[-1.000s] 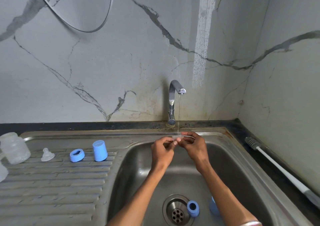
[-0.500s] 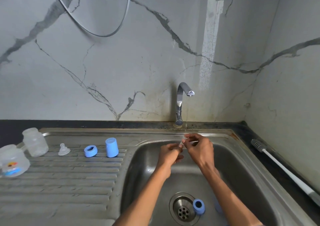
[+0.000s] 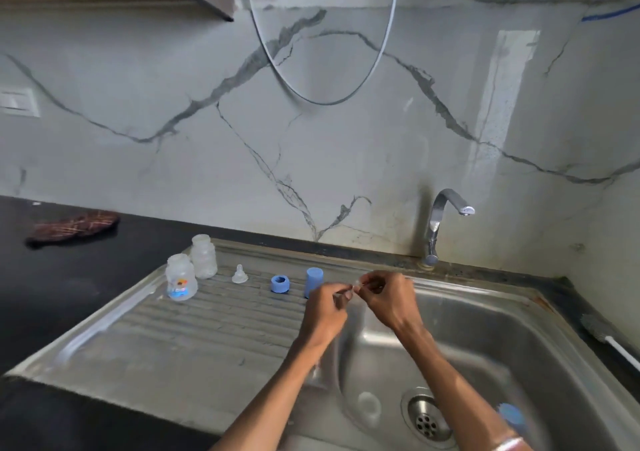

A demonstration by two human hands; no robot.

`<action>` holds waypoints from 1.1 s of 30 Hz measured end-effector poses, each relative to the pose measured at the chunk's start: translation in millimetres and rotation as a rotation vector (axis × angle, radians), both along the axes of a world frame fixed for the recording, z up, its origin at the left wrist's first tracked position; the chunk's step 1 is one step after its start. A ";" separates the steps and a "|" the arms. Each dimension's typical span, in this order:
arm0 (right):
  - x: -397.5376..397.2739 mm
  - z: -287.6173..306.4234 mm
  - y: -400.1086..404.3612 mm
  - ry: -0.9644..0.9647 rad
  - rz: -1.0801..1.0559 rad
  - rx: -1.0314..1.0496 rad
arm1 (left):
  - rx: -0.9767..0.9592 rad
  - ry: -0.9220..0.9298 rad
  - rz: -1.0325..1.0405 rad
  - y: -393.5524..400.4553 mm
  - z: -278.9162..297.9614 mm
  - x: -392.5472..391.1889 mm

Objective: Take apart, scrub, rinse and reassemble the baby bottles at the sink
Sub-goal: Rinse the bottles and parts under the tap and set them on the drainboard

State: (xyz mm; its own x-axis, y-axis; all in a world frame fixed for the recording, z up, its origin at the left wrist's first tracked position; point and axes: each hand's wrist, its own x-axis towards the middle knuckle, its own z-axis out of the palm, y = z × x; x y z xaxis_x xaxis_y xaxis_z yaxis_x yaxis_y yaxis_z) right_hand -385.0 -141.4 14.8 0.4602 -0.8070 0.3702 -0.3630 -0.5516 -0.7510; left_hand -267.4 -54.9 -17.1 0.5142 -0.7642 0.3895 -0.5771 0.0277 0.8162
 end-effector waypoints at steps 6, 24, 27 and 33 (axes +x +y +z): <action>93.6 7.2 59.9 0.031 0.169 0.003 | 0.146 -0.181 0.261 92.3 6.1 88.6; 247.1 -39.7 114.7 0.071 0.257 0.013 | 0.342 -0.259 0.364 194.8 -6.3 192.1; 246.8 -40.5 110.5 0.109 0.299 0.030 | 0.337 -0.256 0.354 190.5 -7.1 190.6; 215.9 -27.2 95.1 0.135 0.332 0.074 | 0.269 -0.321 0.341 176.5 0.8 171.0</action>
State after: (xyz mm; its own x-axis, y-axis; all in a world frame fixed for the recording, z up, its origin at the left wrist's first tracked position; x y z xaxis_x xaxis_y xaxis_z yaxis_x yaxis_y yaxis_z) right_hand -169.0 -46.3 -12.4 0.7426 -0.6273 0.2347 -0.2715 -0.6024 -0.7506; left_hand -96.4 121.6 -16.3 0.6380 -0.6690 0.3814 -0.7384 -0.3910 0.5495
